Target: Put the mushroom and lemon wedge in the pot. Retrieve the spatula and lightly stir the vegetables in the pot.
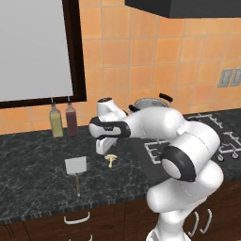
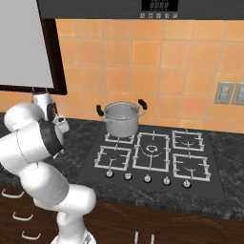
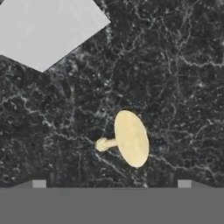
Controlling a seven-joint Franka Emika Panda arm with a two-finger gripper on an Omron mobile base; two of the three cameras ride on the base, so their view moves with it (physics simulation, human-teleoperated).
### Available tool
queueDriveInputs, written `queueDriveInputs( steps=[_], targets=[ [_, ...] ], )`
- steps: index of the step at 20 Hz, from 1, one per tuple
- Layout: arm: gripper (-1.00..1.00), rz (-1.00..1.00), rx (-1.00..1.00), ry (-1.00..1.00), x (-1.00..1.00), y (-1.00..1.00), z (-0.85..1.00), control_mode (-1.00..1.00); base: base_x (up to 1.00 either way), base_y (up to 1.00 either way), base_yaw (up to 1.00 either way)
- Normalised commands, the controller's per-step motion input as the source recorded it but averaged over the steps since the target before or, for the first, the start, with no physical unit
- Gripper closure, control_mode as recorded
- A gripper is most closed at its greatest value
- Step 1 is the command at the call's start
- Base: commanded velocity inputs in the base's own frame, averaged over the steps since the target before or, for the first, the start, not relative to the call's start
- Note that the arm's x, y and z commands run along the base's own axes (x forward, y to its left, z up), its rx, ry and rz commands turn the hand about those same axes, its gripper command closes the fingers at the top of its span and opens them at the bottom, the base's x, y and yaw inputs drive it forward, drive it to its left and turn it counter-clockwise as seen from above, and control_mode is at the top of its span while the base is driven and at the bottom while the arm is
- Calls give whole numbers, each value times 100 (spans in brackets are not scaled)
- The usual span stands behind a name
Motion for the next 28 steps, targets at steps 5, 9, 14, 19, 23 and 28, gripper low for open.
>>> queueDriveInputs(
  steps=[5,9,14,19,23,28],
  targets=[
    [-100,1,0,0,12,-1,-15,-100,0,0,0],
    [-100,0,0,0,3,0,-19,-100,0,0,0],
    [-100,0,0,0,9,0,-25,-100,0,0,0],
    [-100,0,0,0,14,0,-30,-100,0,0,0],
    [-100,0,0,0,-7,0,-13,-100,0,0,0],
    [-100,0,0,0,-4,0,-21,-100,0,0,0]
  ],
)
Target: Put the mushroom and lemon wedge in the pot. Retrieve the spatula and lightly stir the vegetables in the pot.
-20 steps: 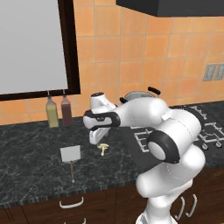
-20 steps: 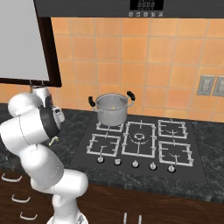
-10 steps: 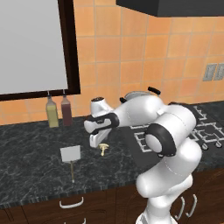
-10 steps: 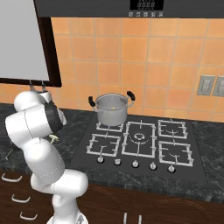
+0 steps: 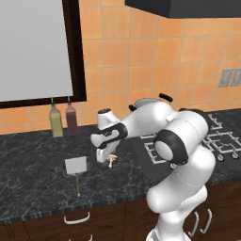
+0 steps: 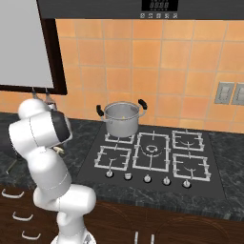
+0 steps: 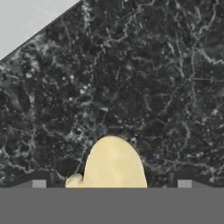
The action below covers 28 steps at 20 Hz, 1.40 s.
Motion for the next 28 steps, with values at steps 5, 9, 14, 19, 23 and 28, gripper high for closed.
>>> queueDriveInputs(
  steps=[5,9,14,19,23,28],
  targets=[
    [-100,0,0,0,0,0,-28,-100,0,0,0],
    [100,0,0,0,0,0,-18,-100,0,0,0],
    [100,0,0,0,-3,0,-9,-100,0,0,0],
    [100,0,0,0,-11,0,9,-100,0,0,0],
    [100,-2,-3,0,-40,0,77,-100,0,0,0],
    [100,-1,-4,-2,-48,0,87,-100,0,0,0]
  ],
)
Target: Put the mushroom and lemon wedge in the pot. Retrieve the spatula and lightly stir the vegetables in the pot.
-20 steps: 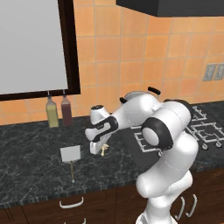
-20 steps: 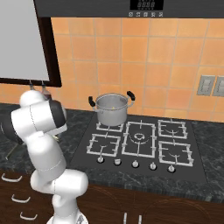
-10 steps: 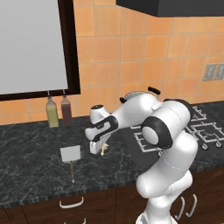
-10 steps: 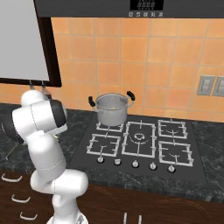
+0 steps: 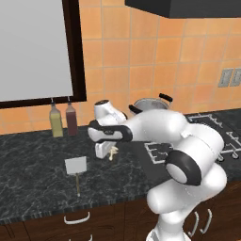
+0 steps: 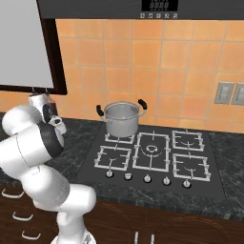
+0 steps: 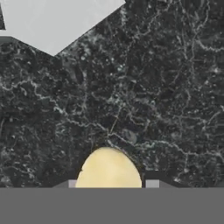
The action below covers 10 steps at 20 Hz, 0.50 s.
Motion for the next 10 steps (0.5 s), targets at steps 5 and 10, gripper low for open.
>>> queueDriveInputs(
  steps=[5,10],
  targets=[
    [100,0,0,-7,-45,-11,72,-100,0,0,0],
    [100,0,0,-15,-40,-26,83,-100,0,0,0]
  ],
)
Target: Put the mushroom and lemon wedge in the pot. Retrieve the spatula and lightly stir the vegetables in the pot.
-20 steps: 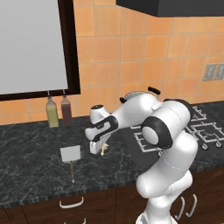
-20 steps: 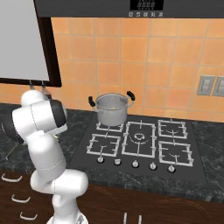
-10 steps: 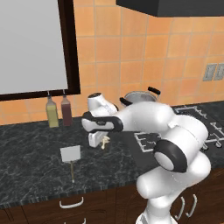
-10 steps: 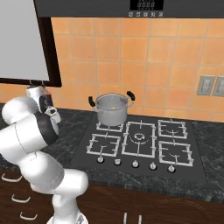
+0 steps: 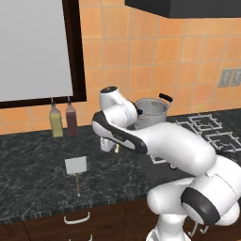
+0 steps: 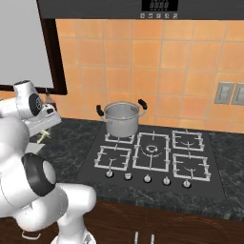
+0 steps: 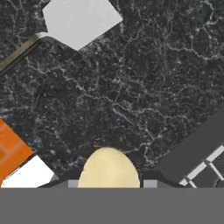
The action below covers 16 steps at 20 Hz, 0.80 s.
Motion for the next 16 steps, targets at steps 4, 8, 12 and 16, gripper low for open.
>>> queueDriveInputs(
  steps=[4,8,12,16],
  targets=[
    [100,0,1,-7,-35,-53,81,-100,0,0,0],
    [100,0,5,0,-8,-63,88,-100,0,0,0],
    [100,-4,2,0,0,-63,78,-100,0,0,0],
    [100,-13,2,0,2,-65,69,-100,0,0,0]
  ],
)
